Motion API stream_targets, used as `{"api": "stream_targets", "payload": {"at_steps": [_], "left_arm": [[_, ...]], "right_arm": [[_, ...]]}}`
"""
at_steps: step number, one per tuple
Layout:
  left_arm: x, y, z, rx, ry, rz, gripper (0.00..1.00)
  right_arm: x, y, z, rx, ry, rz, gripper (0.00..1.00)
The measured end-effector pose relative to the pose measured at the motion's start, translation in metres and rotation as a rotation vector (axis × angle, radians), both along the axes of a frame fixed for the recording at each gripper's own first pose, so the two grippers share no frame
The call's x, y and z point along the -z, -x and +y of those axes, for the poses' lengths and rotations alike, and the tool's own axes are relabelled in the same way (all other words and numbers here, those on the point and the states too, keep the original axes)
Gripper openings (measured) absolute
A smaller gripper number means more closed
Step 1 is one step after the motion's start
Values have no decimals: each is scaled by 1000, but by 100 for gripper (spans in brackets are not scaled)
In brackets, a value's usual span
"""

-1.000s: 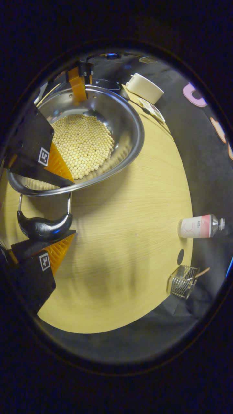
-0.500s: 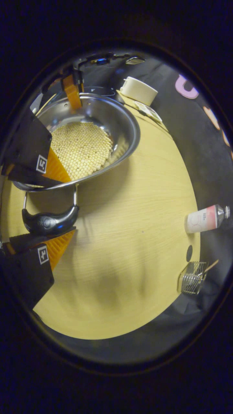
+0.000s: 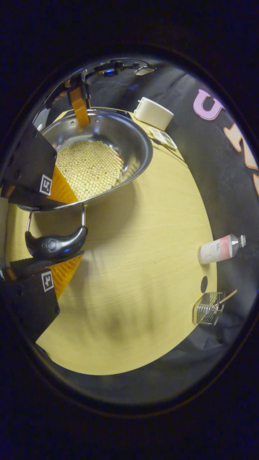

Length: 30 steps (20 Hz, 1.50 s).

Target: First push the handle of the pot to place it horizontally, then grasp the pot with both hands and set it on the induction cooktop.

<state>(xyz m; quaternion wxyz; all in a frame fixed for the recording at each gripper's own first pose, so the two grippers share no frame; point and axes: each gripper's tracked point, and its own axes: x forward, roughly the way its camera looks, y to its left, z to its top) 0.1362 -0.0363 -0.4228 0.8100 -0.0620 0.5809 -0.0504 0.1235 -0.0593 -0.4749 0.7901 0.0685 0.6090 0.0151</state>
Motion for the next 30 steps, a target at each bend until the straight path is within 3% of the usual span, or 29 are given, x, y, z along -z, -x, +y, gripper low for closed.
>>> {"api": "stream_targets", "payload": {"at_steps": [7, 12, 19, 22, 23, 30], "left_arm": [[-34, 13, 59, -35, -60, -25, 60], [-32, 10, 105, -17, -39, -37, 60], [-11, -13, 186, 84, -5, -39, 60], [1, -22, 217, 90, 12, -29, 60], [-1, -27, 227, 103, 7, -44, 60], [0, -55, 287, 168, -62, -91, 60]], "right_arm": [[-9, 5, 63, -49, -66, -18, 55], [-10, 7, 108, -46, -35, -26, 54], [5, 20, 183, 36, 57, -24, 55], [7, 19, 209, 45, 92, -18, 55], [9, 17, 221, 49, 93, -19, 61], [29, -1, 283, 83, 65, 1, 62]]}}
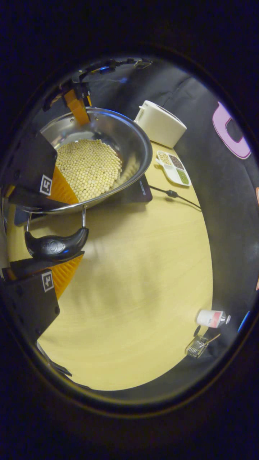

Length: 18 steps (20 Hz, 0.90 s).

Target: First push the handle of the pot to place it horizontally, then grasp the pot with both hands and set it on the induction cooktop.

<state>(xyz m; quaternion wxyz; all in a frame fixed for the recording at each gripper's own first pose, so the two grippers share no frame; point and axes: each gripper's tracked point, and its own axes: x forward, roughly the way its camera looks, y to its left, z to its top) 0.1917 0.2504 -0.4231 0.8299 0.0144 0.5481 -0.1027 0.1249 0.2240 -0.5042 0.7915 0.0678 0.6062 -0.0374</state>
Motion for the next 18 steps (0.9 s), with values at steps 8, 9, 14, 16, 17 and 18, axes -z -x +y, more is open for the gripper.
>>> {"api": "stream_targets", "payload": {"at_steps": [8, 9, 14, 16, 17, 18], "left_arm": [[2, -12, 27, 7, -24, -42, 59], [3, -12, 27, 7, -23, -42, 59], [3, -9, 31, 28, -48, -46, 69], [1, -10, 33, 33, -73, -60, 75], [0, -10, 32, 28, -79, -67, 80], [-1, -10, 35, 23, -89, -74, 81]], "right_arm": [[8, -16, 26, -3, -11, -6, 61], [8, -17, 27, -4, -19, -6, 62], [7, -21, 27, 6, -24, -33, 58], [3, -30, 27, 38, -31, -64, 62], [0, -33, 27, 48, -41, -72, 69], [-2, -33, 28, 54, -52, -72, 75]]}}
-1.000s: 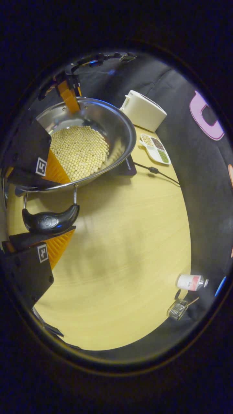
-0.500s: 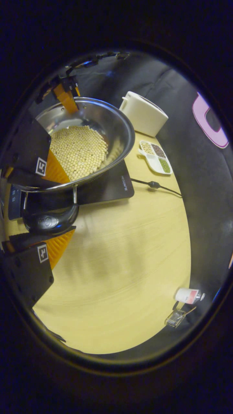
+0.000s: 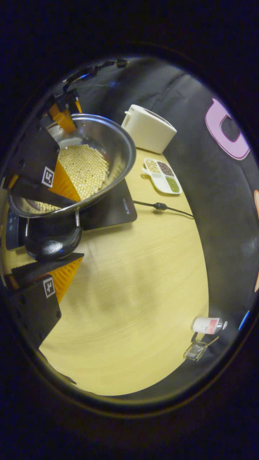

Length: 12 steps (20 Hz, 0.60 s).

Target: First push the handle of the pot to place it horizontally, then grasp the pot with both hands and set it on the induction cooktop.

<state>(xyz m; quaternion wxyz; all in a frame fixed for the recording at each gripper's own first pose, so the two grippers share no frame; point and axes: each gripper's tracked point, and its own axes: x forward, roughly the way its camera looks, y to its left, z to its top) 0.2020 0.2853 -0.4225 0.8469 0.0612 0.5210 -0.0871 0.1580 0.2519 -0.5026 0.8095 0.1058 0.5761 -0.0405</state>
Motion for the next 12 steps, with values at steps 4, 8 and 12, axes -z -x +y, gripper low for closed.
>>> {"api": "stream_targets", "payload": {"at_steps": [4, 8, 12], "left_arm": [[-7, -2, 3, -14, -18, -40, 89], [-22, -5, -8, -17, 0, -98, 89], [-33, 2, -14, -24, -42, -125, 91]], "right_arm": [[-11, 2, -2, -19, -2, -27, 77], [-23, 10, 0, -50, -8, -54, 87], [-36, 15, -7, -85, -10, -84, 94]]}}
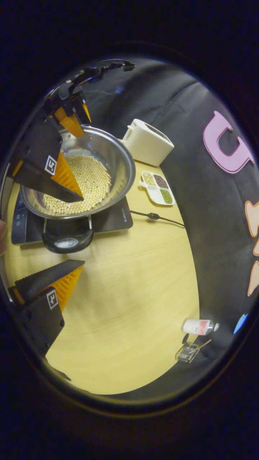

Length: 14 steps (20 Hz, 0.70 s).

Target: First push the handle of the pot to place it horizontally, then grasp the pot with both hands and set it on the induction cooktop.

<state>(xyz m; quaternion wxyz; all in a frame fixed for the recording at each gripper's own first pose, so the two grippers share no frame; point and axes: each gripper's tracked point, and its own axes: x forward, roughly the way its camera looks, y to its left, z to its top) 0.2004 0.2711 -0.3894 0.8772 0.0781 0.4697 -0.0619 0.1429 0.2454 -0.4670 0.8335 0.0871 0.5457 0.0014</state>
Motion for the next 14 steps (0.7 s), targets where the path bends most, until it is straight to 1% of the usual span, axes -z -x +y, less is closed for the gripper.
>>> {"api": "stream_targets", "payload": {"at_steps": [3, 4, 5, 6, 8, 10, 11, 14], "left_arm": [[-22, 7, -2, -46, -37, -51, 90], [-33, 9, -3, -61, -56, -76, 91], [-46, 13, -6, -79, -76, -108, 91], [-60, 17, -10, -101, -90, -140, 91], [-86, 23, -34, -123, -66, -221, 91], [-112, 38, -53, -147, -71, -276, 90], [-128, 45, -66, -164, -60, -321, 91], [-168, 66, -101, -188, -17, -445, 90]], "right_arm": [[-15, 3, -8, -32, -28, -31, 94], [-21, 4, -13, -48, -36, -48, 99], [-26, 6, -20, -69, -39, -57, 94], [-34, 10, -28, -82, -41, -67, 94], [-57, 9, -43, -92, -61, -137, 94], [-82, 13, -60, -108, -77, -211, 93], [-95, 12, -68, -116, -81, -256, 98], [-121, 19, -84, -133, -99, -348, 98]]}}
